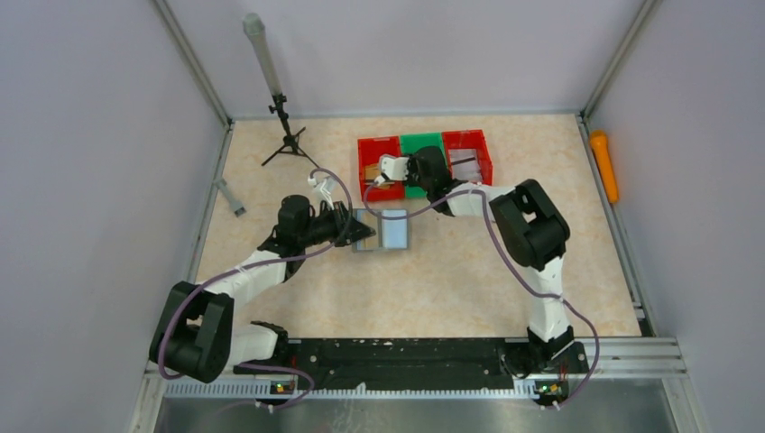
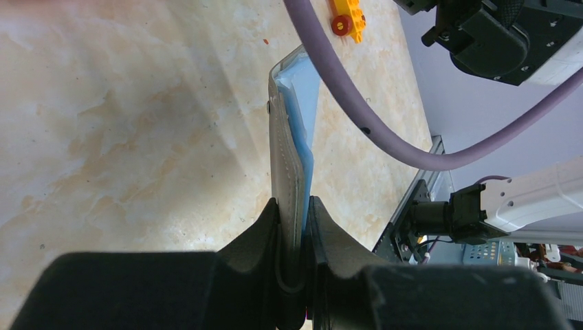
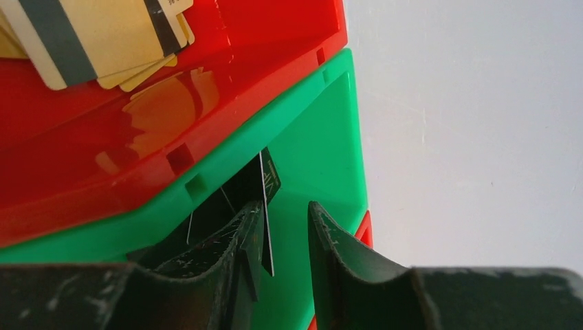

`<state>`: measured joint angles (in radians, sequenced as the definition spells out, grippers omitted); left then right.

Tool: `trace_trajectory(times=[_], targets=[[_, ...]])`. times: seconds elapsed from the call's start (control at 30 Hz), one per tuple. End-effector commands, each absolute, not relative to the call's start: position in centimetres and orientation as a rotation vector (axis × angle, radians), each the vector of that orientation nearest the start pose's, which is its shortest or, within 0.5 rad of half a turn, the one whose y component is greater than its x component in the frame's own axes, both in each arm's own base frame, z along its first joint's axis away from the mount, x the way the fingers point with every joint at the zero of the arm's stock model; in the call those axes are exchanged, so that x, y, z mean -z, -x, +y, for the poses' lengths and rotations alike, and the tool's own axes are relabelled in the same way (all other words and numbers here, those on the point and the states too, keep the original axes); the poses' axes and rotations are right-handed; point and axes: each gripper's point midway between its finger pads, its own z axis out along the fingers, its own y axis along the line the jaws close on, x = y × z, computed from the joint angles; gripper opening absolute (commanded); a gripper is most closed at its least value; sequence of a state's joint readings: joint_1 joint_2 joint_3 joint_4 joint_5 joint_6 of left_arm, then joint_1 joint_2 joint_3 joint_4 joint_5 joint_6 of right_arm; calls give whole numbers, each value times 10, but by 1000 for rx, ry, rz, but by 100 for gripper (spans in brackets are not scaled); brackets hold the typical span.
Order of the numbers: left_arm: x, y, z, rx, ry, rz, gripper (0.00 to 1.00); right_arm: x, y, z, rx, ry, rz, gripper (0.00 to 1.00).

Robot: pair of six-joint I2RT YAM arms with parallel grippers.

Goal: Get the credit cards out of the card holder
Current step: Place the credit card in the storage box, then place the card holder at the center of the board.

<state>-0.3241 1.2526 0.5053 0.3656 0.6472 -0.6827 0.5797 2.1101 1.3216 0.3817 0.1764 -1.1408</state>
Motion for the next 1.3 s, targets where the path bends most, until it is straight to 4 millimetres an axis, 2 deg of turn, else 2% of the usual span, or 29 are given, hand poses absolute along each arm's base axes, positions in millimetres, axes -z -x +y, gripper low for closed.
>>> trace_trajectory(times=[0.0, 0.27, 0.43, 0.47, 0.57, 0.67, 0.73, 0.77, 0.8, 0.87, 1.0, 1.13, 1.27], targets=[[-164, -282, -230, 1286, -144, 1997, 3, -160, -517, 270, 470, 1316, 1344, 32], [-161, -285, -228, 1263, -139, 2005, 3, -204, -477, 261, 382, 1204, 1401, 35], [-159, -286, -227, 1248, -135, 2011, 4, -223, -446, 262, 202, 1066, 1461, 37], [-158, -287, -227, 1246, -135, 2013, 4, -225, -438, 266, 141, 1044, 1471, 39], [-156, -287, -228, 1252, -136, 2023, 4, -240, -415, 275, -59, 891, 1519, 58], [-154, -287, -230, 1260, -135, 2030, 5, -257, -397, 275, -250, 680, 1597, 75], [-152, -288, -231, 1269, -136, 2035, 5, -262, -388, 272, -360, 517, 1673, 90], [-151, -288, -232, 1276, -136, 2040, 5, -262, -382, 274, -461, 393, 1735, 93], [-150, -288, -233, 1283, -138, 2044, 5, -261, -376, 275, -508, 362, 1769, 93], [-148, -288, -235, 1301, -141, 2053, 5, -260, -359, 289, -619, 432, 1792, 94], [-142, -289, -237, 1321, -138, 2078, 5, -228, -339, 301, -782, 396, 1863, 95], [-136, -291, -240, 1329, -130, 2110, 6, -192, -326, 308, -871, 398, 1905, 95], [-111, -297, -237, 1261, -79, 2237, 6, -161, -311, 305, -914, 426, 1889, 95]])
